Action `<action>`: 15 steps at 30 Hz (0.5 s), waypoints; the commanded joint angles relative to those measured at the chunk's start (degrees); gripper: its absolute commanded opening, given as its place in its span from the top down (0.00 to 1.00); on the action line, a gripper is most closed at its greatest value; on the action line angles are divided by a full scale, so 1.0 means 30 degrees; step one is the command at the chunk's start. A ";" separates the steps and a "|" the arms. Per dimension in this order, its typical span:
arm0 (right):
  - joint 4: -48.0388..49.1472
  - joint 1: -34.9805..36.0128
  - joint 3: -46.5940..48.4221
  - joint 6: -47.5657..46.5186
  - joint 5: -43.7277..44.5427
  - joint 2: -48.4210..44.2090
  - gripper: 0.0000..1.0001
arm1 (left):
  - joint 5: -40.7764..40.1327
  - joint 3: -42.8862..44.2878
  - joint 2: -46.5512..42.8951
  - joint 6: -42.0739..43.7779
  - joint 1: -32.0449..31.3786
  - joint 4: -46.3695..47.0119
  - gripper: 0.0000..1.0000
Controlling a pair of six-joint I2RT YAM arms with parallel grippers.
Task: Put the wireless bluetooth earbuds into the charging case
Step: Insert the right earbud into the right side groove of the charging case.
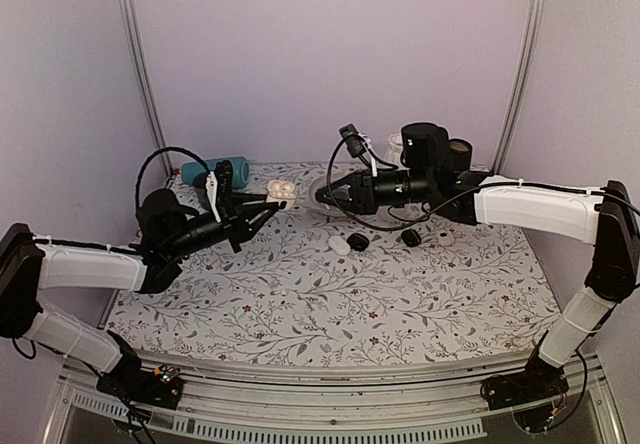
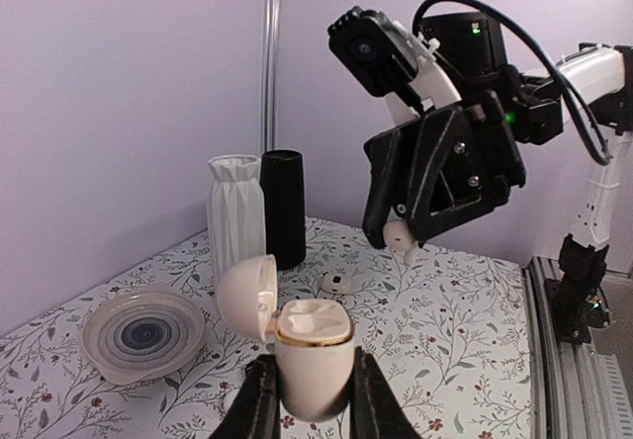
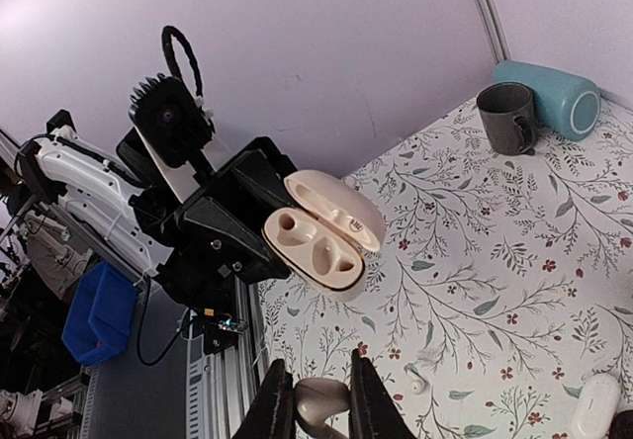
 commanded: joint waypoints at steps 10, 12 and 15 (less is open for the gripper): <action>0.2124 -0.0043 0.0201 0.1503 -0.0049 -0.1037 0.88 | 0.0590 0.0643 0.1087 -0.0157 -0.0490 0.2623 1.00; 0.2394 -0.0058 0.0197 0.1741 -0.0084 -0.1023 0.87 | 0.0796 0.0687 0.1184 -0.0234 -0.0490 0.2694 1.00; 0.2724 -0.0016 0.0199 0.1977 -0.0093 -0.1022 0.87 | 0.1062 0.0771 0.1366 -0.0407 -0.0534 0.2955 1.00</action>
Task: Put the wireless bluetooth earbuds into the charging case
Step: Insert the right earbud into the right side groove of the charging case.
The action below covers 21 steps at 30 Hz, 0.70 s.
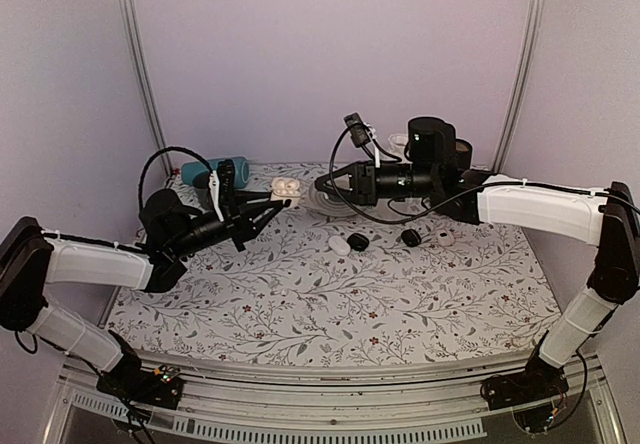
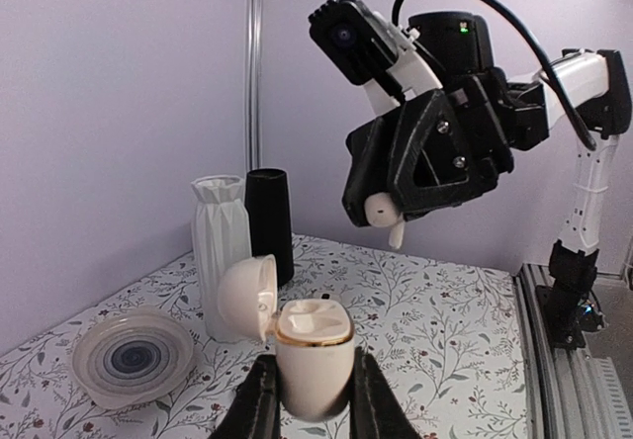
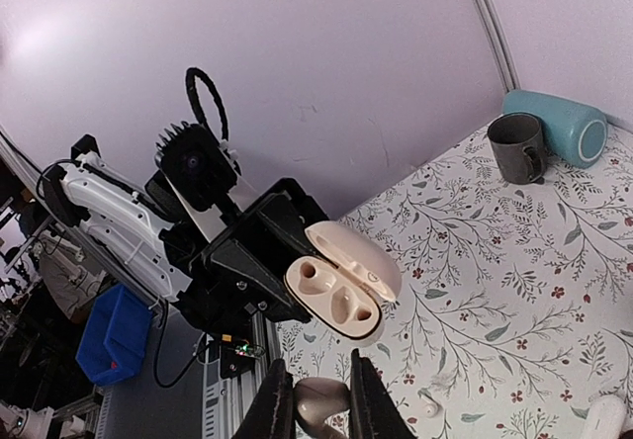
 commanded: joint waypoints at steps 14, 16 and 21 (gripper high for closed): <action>0.2633 0.0245 0.0317 0.1505 -0.0149 -0.0448 0.86 | 0.1496 0.0825 0.0559 -0.1220 -0.0626 0.1859 1.00; 0.2672 0.0302 0.0448 0.1512 -0.0198 -0.0382 0.85 | 0.1532 0.0884 0.0587 -0.1418 -0.0694 0.2056 1.00; 0.2915 0.0480 0.0549 0.1716 0.0084 -0.0391 0.85 | 0.1048 0.1043 0.0634 -0.1452 -0.1033 0.2406 1.00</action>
